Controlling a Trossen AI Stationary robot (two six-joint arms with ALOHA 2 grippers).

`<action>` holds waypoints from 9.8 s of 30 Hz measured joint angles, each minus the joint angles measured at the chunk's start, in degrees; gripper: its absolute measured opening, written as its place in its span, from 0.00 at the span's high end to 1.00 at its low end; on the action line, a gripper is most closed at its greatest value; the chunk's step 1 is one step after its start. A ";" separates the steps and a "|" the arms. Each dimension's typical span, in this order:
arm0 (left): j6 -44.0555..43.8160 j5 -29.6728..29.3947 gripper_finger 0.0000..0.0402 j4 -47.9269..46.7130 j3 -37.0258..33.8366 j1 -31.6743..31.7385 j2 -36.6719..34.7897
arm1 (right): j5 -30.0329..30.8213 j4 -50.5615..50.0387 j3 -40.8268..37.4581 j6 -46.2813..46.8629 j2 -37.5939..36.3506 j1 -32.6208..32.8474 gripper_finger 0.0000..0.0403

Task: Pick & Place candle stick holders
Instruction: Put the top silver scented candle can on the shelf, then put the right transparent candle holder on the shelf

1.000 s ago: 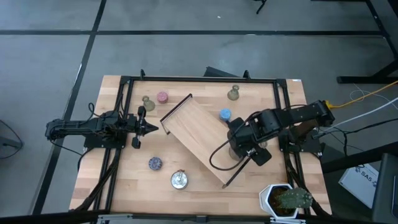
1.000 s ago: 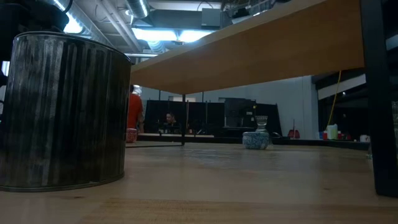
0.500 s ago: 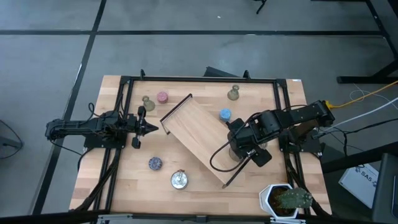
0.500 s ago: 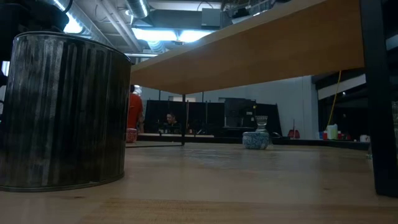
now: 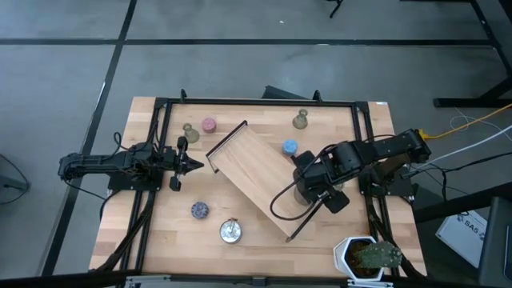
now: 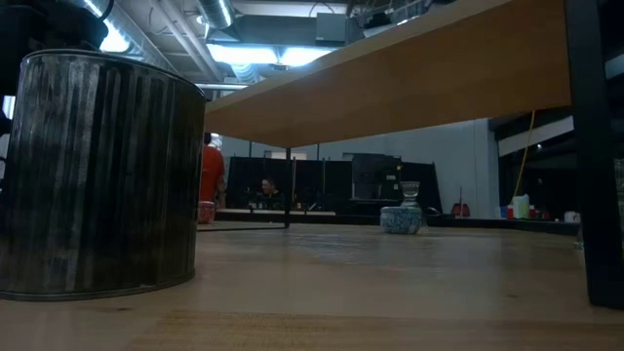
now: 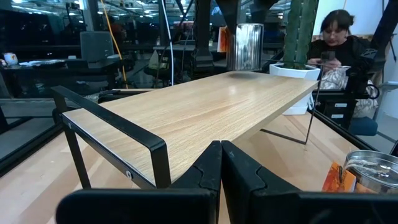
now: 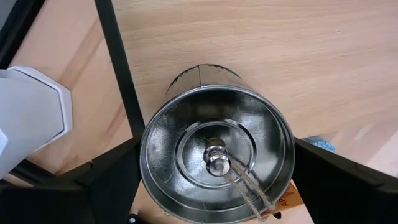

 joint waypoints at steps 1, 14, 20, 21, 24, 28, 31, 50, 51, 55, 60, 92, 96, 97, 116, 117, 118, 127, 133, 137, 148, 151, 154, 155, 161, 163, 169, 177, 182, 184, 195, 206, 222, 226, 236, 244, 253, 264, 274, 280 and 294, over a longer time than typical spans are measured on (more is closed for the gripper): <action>0.00 0.00 0.99 0.01 0.01 0.01 0.01 | 0.15 -0.02 0.00 -0.03 -0.07 0.02 0.09; 0.00 0.00 0.99 0.00 0.00 0.02 0.00 | -0.03 0.00 -0.01 0.18 -0.40 0.78 0.09; 0.00 0.00 0.99 0.02 0.02 0.02 0.00 | -0.28 0.00 -1.55 0.20 -0.39 0.76 0.09; 0.00 0.00 0.99 0.01 0.01 0.02 0.00 | -0.29 0.01 -1.55 0.20 -0.40 0.76 0.09; 0.00 0.00 0.99 0.00 0.00 0.02 0.00 | -0.33 0.02 -1.55 0.20 -0.40 0.78 0.09; 0.00 0.00 0.99 0.00 0.02 0.02 0.00 | -0.39 0.01 -1.55 0.18 -0.40 0.76 0.09; 0.00 0.00 0.99 0.01 0.02 0.01 0.00 | -0.39 -0.01 -1.55 0.21 -0.25 0.76 0.09; 0.00 0.00 0.99 0.02 0.00 0.00 0.00 | 2.19 0.00 -1.49 1.89 -2.70 0.74 0.09; 0.00 0.00 0.99 0.01 0.01 0.01 0.01 | 2.19 -0.02 -1.49 2.17 -3.07 0.65 0.09; 0.00 0.00 0.99 0.00 0.00 0.00 0.00 | 2.23 0.22 -2.11 3.29 -4.08 0.39 0.09; 0.00 0.00 0.99 0.00 0.00 0.02 0.00 | 3.21 -0.11 -5.30 4.71 -7.43 0.41 0.09; 0.00 0.00 0.99 0.01 0.00 0.01 0.01 | 2.59 0.00 -5.84 -1.33 -3.85 1.95 0.09; 0.00 0.00 0.99 0.02 0.02 0.02 0.02 | 2.37 0.00 -5.84 -1.35 -3.85 2.06 0.08; 0.00 0.00 0.99 0.00 0.00 0.02 0.01 | 1.97 0.00 -5.84 -1.35 -3.85 2.14 0.08; 0.00 0.00 0.99 0.01 0.01 0.02 0.01 | 1.49 1.29 -5.84 -1.77 -3.85 2.66 0.08; 0.00 0.00 0.99 0.00 0.01 0.01 0.01 | 1.49 1.29 -5.84 -1.77 -3.85 2.66 0.08; 0.00 0.00 0.99 0.00 0.01 0.02 0.01 | 1.51 1.29 -5.84 -1.77 -3.85 2.66 0.08; 0.00 0.00 0.99 0.00 0.00 0.00 0.02 | 1.50 1.40 -5.84 -1.77 -3.85 2.66 0.08; 0.00 0.00 0.99 0.01 0.01 0.01 0.01 | 1.11 1.54 -5.84 -1.79 -3.85 2.66 0.08; 0.00 0.00 0.99 0.00 0.02 0.02 0.02 | 0.15 2.21 -5.84 -2.00 -3.85 2.66 0.08; 0.00 0.00 0.99 0.02 0.01 0.00 0.01 | 0.18 2.78 -5.77 -2.60 -3.85 2.64 0.02; 0.00 0.00 0.99 0.02 0.00 0.00 0.02 | 0.18 2.82 -5.77 -2.64 -3.85 2.64 0.01; 0.00 0.00 0.99 0.02 0.00 0.02 0.02 | 0.18 2.86 -5.77 -2.65 -3.85 2.64 0.01; 0.00 0.00 0.99 0.02 0.01 0.02 0.01 | 0.18 2.85 -5.77 -2.66 -3.85 2.64 0.01; 0.00 0.00 0.99 0.00 0.00 0.02 0.02 | 0.15 3.03 -5.77 -2.65 -4.47 2.64 0.01; 0.00 0.00 0.99 0.02 0.00 0.02 0.02 | 0.11 2.58 -5.37 -2.64 -4.99 2.66 0.01; 0.00 0.00 0.99 0.00 0.02 0.02 0.02 | 2.08 1.40 -2.88 -2.66 -6.08 2.36 0.01; 0.00 0.00 0.99 0.01 0.00 0.00 0.00 | 4.37 0.04 -2.80 0.06 -8.56 -0.11 0.01; 0.00 0.00 0.99 0.00 0.01 0.01 0.02 | 4.72 -0.02 -2.80 0.55 -10.97 -3.91 0.01; 0.00 0.00 0.99 0.01 0.01 0.00 0.02 | 4.73 -0.02 -2.79 0.60 -11.68 -5.57 0.01; 0.00 0.00 0.99 0.02 0.01 0.02 0.01 | 4.70 -0.02 -2.80 0.72 -12.44 -15.23 0.01; 0.00 0.00 0.99 0.01 0.00 0.01 0.02 | 4.68 0.00 -2.80 2.78 -12.44 -23.15 0.01; 0.00 0.00 0.99 0.02 0.01 0.02 0.01 | 4.52 1.09 -2.86 4.81 -11.09 -29.58 0.01; 0.00 0.00 0.99 0.01 0.00 0.02 0.02 | 4.53 2.29 -4.12 6.89 -10.94 -30.38 0.01; 0.00 0.00 0.99 0.00 0.01 0.02 0.02 | 4.55 7.15 -11.05 10.28 -10.89 -30.45 0.01; 0.00 0.00 0.99 0.01 0.00 0.01 0.01 | 4.55 12.13 -16.27 11.05 -10.89 -30.45 0.01; 0.00 0.00 0.99 0.00 0.00 0.02 0.01 | 4.55 18.09 -21.48 11.39 -11.04 -30.30 0.01; 0.00 0.00 0.99 0.00 0.00 0.01 0.01 | 4.20 24.53 -26.02 11.37 -11.20 -30.32 0.01; 0.00 0.00 0.99 0.02 0.02 0.02 0.02 | 4.09 28.94 -27.86 11.37 -11.24 -30.34 0.01; 0.00 0.00 0.99 0.00 0.01 0.01 0.00 | 4.09 32.15 -30.42 11.37 -11.24 -30.34 0.01; 0.00 0.00 0.99 0.02 0.00 0.00 0.02 | 4.07 37.41 -35.89 12.22 -11.24 -30.45 0.01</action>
